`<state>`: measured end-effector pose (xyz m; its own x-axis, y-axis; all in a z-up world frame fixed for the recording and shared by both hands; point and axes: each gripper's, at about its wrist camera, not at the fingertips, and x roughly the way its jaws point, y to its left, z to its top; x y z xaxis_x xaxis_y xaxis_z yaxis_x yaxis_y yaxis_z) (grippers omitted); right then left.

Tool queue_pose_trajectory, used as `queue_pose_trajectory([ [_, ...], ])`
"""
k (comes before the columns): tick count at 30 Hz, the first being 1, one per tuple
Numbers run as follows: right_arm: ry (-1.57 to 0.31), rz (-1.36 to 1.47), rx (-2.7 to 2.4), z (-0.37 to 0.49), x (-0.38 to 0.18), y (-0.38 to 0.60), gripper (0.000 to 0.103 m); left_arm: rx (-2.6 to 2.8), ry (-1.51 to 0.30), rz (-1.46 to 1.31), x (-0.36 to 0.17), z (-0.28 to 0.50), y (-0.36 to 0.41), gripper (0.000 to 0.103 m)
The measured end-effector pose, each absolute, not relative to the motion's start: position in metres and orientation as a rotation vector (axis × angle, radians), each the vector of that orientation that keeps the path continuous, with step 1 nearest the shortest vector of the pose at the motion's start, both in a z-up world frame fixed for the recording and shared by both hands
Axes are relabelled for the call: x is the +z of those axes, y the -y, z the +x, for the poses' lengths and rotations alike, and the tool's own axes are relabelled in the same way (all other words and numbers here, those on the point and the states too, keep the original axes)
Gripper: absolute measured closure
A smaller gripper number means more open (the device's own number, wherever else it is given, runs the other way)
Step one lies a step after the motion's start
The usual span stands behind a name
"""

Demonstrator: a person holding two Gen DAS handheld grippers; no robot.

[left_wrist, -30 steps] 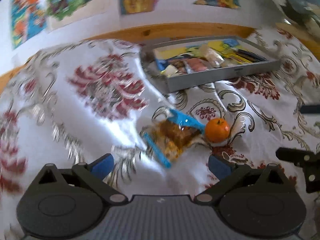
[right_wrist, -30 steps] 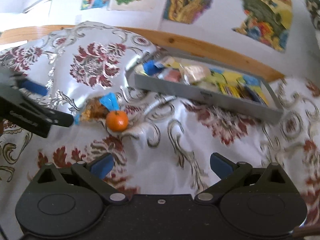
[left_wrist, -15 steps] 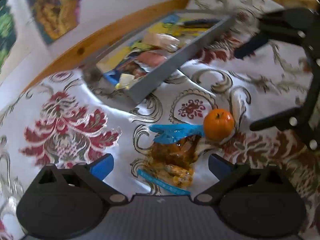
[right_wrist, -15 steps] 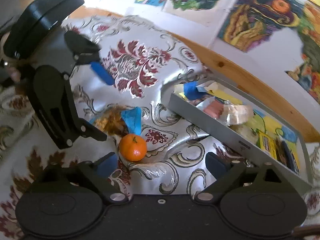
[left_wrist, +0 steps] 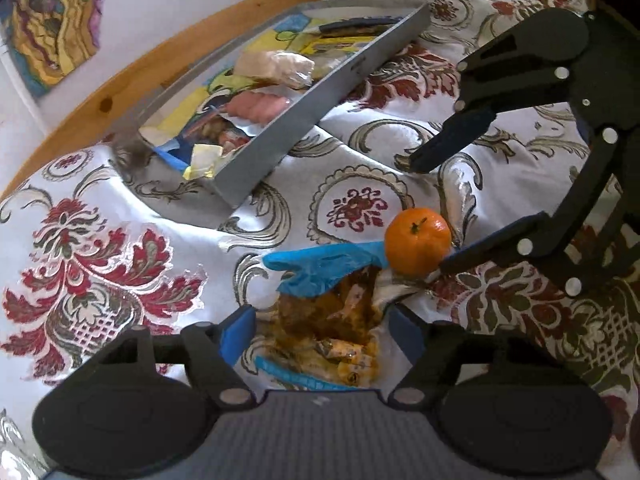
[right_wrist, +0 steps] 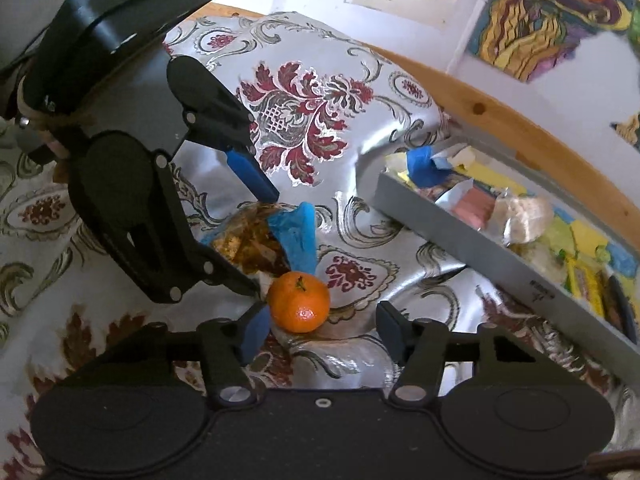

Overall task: Organize snacks
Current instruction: 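Grasp the clear snack bag with the left tool while the right tool grasps the orange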

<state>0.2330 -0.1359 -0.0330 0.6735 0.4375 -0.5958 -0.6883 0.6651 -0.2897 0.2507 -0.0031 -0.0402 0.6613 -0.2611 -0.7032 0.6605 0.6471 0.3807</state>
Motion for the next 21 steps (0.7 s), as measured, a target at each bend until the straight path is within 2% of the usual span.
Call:
queue_pose_trajectory([
  [5, -0.527, -0.522, 0.679, 0.238, -0.034, 0.132, 0.047, -0.595, -0.669, 0.689, -0.04, 0.254, 0.002, 0.031],
  [10, -0.533, -0.512, 0.683, 0.241, -0.034, 0.13, 0.057, -0.609, -0.69, 0.676, -0.038, 0.254, 0.001, 0.039],
  [12, -0.542, -0.519, 0.686, 0.242, -0.035, 0.129, 0.065, -0.605, -0.695, 0.672, -0.038, 0.253, 0.001, 0.04],
  [21, -0.52, -0.46, 0.672, 0.233, -0.028, 0.14, 0.066, -0.564, -0.717, 0.582, -0.026, 0.248, -0.002, 0.042],
])
